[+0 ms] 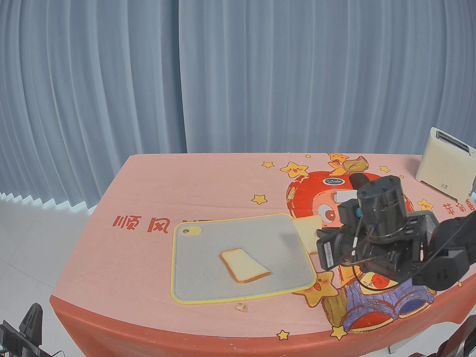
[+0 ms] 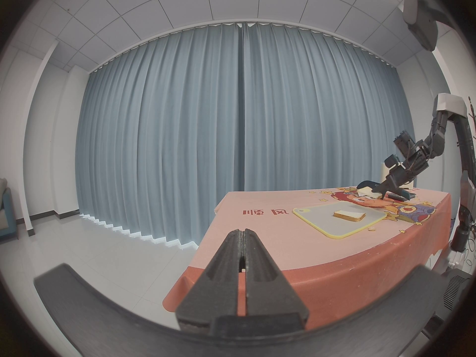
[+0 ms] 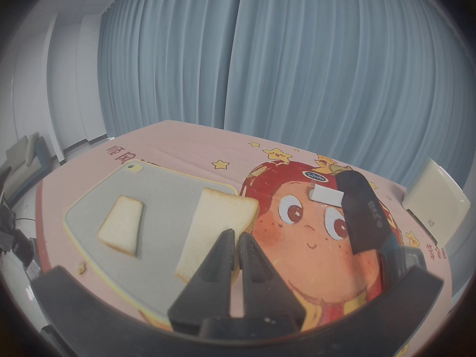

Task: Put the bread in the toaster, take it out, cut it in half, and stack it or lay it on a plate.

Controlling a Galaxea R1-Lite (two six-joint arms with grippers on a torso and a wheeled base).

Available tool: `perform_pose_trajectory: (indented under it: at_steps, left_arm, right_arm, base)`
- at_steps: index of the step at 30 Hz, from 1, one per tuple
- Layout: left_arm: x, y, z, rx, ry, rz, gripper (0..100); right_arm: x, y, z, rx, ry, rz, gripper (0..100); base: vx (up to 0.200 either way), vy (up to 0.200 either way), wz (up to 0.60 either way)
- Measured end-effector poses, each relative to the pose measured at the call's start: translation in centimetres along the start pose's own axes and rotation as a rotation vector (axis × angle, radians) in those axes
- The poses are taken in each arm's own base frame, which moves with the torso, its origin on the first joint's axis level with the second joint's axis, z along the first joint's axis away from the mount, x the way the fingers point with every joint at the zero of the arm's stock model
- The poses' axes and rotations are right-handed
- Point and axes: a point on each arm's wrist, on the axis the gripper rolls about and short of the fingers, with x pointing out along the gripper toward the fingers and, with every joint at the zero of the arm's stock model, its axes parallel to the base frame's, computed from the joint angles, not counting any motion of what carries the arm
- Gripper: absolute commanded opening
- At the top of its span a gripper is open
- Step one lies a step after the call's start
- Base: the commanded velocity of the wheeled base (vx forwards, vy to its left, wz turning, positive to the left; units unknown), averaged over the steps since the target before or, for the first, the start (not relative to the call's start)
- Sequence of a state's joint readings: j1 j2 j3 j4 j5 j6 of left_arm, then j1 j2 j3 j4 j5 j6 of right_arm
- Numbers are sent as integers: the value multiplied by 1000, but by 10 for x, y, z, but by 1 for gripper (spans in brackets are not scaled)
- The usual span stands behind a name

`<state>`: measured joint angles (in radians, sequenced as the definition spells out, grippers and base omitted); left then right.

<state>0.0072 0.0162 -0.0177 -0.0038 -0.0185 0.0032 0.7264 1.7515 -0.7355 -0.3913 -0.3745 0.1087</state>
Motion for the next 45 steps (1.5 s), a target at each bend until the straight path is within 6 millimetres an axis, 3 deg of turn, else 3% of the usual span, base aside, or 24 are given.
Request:
perform_pose_trajectory:
  at_steps: [12, 17, 26, 45]
  left_arm:
    - [0, 0, 0, 0, 0, 1, 0]
    - [0, 0, 0, 0, 0, 1, 0]
    - [0, 0, 0, 0, 0, 0, 0]
    - [0, 0, 0, 0, 0, 1, 0]
  right_arm:
    - [-66, -17, -34, 6, -36, -4, 0]
    - [-75, -29, -36, 25, -54, -38, 0]
    - [-89, -30, -37, 19, -93, -39, 0]
    - [-92, -32, -44, 16, -88, -39, 0]
  base:
    - [0, 0, 0]
    - [0, 0, 0]
    - [0, 0, 0]
    - [0, 0, 0]
